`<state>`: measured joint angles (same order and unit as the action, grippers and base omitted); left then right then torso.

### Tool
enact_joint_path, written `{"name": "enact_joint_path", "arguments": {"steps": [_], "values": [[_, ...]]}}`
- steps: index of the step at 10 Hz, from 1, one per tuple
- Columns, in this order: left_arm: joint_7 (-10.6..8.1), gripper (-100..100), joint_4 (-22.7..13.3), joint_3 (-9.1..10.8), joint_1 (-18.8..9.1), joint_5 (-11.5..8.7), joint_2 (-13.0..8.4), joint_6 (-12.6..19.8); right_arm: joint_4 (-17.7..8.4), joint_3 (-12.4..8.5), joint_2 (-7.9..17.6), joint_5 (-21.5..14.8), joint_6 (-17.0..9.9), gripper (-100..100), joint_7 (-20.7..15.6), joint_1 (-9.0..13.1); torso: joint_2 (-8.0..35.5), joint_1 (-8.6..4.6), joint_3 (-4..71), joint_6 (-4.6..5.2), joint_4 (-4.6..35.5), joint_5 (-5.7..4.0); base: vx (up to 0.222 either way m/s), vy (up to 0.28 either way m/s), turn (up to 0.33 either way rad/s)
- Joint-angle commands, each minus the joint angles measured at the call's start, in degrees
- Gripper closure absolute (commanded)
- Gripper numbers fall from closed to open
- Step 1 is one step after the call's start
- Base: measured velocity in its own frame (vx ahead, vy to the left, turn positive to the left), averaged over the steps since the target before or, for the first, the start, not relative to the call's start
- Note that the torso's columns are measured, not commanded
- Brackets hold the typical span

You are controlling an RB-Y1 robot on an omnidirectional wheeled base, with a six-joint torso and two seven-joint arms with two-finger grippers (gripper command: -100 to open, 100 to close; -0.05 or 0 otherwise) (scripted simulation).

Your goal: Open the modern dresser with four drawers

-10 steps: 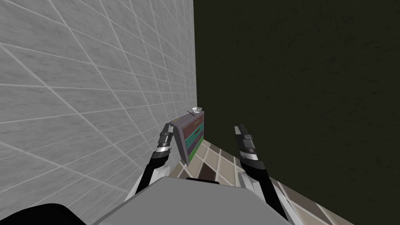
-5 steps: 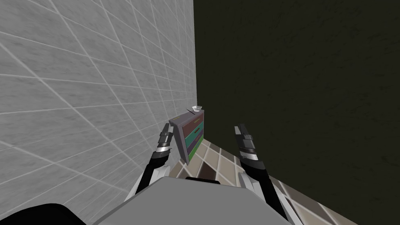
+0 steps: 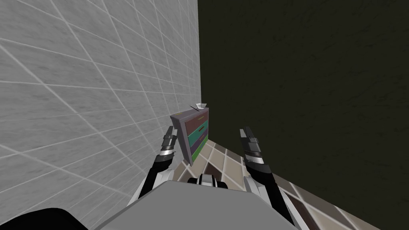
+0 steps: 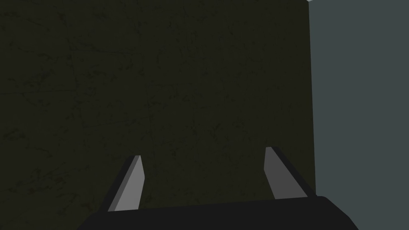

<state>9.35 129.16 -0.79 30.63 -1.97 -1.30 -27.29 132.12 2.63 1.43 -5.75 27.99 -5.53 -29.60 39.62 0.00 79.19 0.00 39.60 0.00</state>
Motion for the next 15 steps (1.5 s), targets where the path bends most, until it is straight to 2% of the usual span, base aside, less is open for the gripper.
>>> {"name": "enact_joint_path", "arguments": {"steps": [1,3,6,9,15], "values": [[-0.15,-100,-1.6,-0.07,-0.45,-0.03,-2.81,-0.26,-0.02,0.0,0.0,0.0,-0.01,0,0.0,-0.01,1.9,0.01,3.97,0.0,1.88,0.0,0.027,0.001,-0.014],[-0.37,-100,-3.85,-0.18,-1.1,-0.07,-4.72,-0.66,-0.03,0.0,0.0,0.0,-0.01,0,0.0,-0.01,2.54,0.0,5.37,0.0,2.59,0.0,0.042,0.0,-0.019],[-0.81,-100,-8.53,-0.41,-2.44,-0.16,-6.5,-1.53,-0.03,0.0,0.0,0.0,-0.01,0,0.0,-0.02,2.63,0.0,5.41,0.0,2.67,0.0,0.066,0.002,-0.026],[-1.17,-100,-12.23,-0.59,-3.51,-0.23,-7.08,-2.24,-0.03,0.0,0.0,0.0,-0.01,0,0.0,-0.02,2.66,0.0,5.39,0.0,2.68,0.0,0.071,0.001,-0.027],[-2.26,-100,-23.35,-1.15,-6.78,-0.45,-7.55,-4.4,-0.03,0.0,0.0,0.0,-0.01,0,0.0,-0.02,2.65,-0.02,5.4,0.0,2.68,-0.01,0.076,0.0,-0.03]]}}
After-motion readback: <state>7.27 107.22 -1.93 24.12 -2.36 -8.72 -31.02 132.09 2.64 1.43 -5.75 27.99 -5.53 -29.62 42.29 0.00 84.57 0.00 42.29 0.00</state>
